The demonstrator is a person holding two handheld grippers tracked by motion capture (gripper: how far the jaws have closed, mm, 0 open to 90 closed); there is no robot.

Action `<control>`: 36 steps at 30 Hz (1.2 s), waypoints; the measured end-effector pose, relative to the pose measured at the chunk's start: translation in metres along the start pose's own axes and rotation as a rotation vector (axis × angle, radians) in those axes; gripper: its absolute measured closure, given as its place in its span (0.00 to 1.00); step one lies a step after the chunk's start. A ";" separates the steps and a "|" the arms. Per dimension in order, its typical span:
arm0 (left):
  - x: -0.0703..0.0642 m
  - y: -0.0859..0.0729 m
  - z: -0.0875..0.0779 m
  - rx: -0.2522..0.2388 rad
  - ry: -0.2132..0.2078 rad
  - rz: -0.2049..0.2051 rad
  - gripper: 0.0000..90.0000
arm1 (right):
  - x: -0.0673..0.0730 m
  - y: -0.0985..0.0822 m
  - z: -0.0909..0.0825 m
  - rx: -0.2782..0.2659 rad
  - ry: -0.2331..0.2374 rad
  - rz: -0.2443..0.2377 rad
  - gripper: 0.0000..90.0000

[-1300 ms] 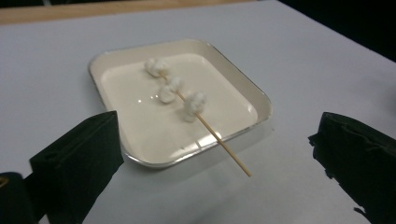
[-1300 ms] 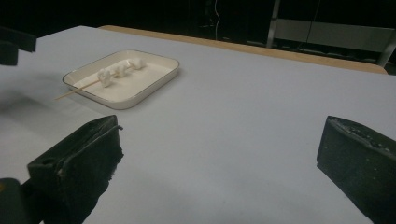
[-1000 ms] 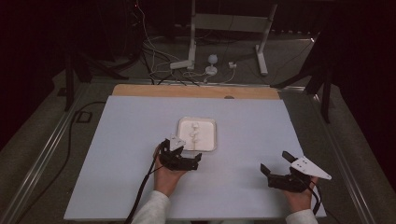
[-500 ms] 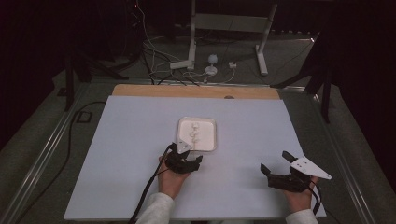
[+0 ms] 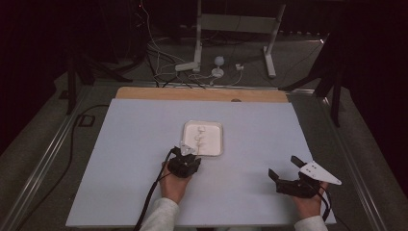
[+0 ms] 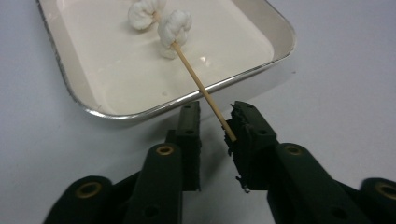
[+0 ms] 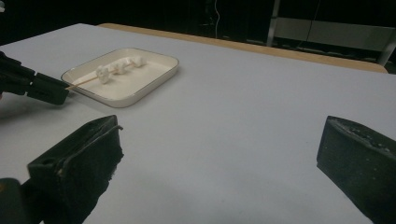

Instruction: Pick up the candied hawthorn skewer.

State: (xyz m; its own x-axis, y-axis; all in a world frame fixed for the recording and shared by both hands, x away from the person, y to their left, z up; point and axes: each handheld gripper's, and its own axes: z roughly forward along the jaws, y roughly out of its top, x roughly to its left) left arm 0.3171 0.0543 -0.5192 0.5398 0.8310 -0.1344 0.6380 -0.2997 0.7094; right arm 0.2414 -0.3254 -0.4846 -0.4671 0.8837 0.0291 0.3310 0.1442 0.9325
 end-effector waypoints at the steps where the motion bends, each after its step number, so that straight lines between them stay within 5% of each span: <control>1: 0.001 0.000 -0.001 0.001 -0.003 -0.013 0.87 | 0.000 0.000 0.000 0.000 0.000 -0.002 0.00; 5: 0.006 -0.001 -0.003 0.011 -0.011 -0.029 0.96 | 0.000 0.000 0.001 0.004 0.001 -0.003 0.00; 17: 0.010 0.005 0.003 0.025 -0.047 -0.092 0.89 | 0.000 0.000 0.001 0.008 0.004 -0.006 0.00; 24: 0.008 0.009 0.004 0.026 -0.070 -0.102 0.99 | 0.000 0.000 0.001 0.011 0.004 -0.008 0.00; 36: 0.020 0.008 -0.016 -0.015 -0.078 -0.125 1.00 | 0.000 -0.001 0.001 0.012 0.009 -0.005 0.00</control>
State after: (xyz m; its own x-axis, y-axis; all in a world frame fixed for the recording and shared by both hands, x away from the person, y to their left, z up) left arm 0.3244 0.0763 -0.5046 0.4985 0.8221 -0.2751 0.6946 -0.1889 0.6941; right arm 0.2419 -0.3247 -0.4855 -0.4760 0.8790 0.0282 0.3389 0.1537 0.9282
